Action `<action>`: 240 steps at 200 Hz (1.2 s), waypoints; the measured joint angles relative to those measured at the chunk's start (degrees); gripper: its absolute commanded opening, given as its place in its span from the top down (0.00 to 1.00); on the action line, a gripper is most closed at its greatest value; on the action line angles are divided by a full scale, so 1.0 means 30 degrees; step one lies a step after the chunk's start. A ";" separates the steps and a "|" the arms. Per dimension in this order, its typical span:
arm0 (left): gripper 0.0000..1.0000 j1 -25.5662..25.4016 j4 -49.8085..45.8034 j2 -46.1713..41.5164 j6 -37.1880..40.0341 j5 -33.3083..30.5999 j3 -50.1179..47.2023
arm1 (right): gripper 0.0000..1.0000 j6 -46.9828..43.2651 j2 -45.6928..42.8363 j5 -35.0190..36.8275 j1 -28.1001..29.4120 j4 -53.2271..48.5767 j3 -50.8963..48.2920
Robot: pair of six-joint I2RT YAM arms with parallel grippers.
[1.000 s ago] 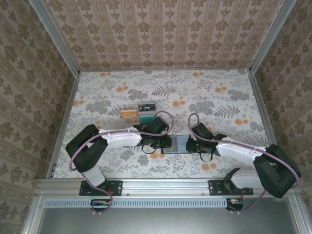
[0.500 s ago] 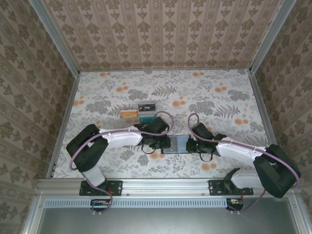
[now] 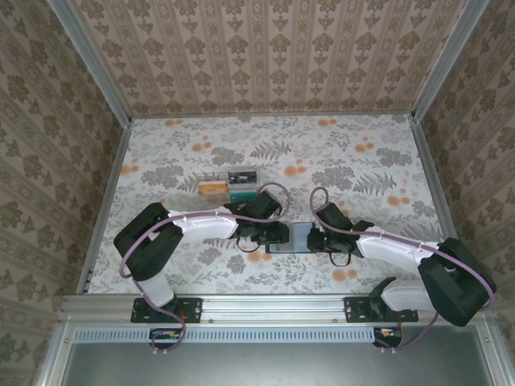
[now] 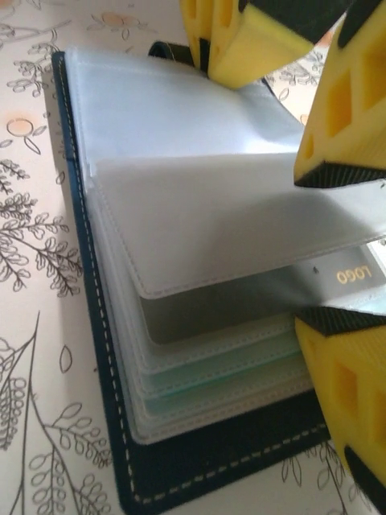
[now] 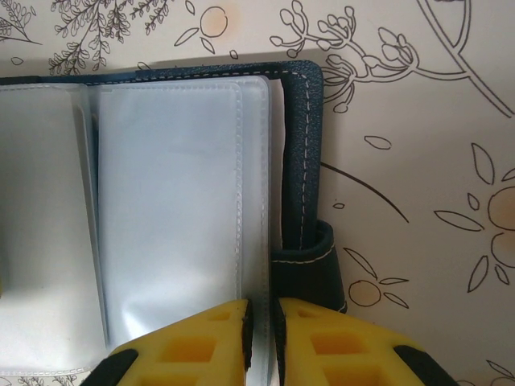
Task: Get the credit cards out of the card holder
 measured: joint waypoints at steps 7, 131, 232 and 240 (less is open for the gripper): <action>0.46 0.0007 0.0073 0.0000 0.0066 0.0124 0.0015 | 0.80 0.0000 0.0000 0.0000 0.0000 0.0000 0.0000; 0.46 -0.0743 0.0240 0.0015 0.1508 0.0874 0.2280 | 0.80 0.0000 0.0102 0.0000 0.0058 0.0240 0.0007; 0.47 -0.0743 -0.0015 0.2331 0.2018 0.2200 0.4342 | 0.74 0.0780 -0.5836 0.1836 -0.0102 -0.2025 -0.1173; 0.48 -0.0743 -0.0036 0.2331 0.2018 0.2193 0.4342 | 0.74 0.0845 -0.6193 0.1843 -0.0153 -0.2149 -0.1180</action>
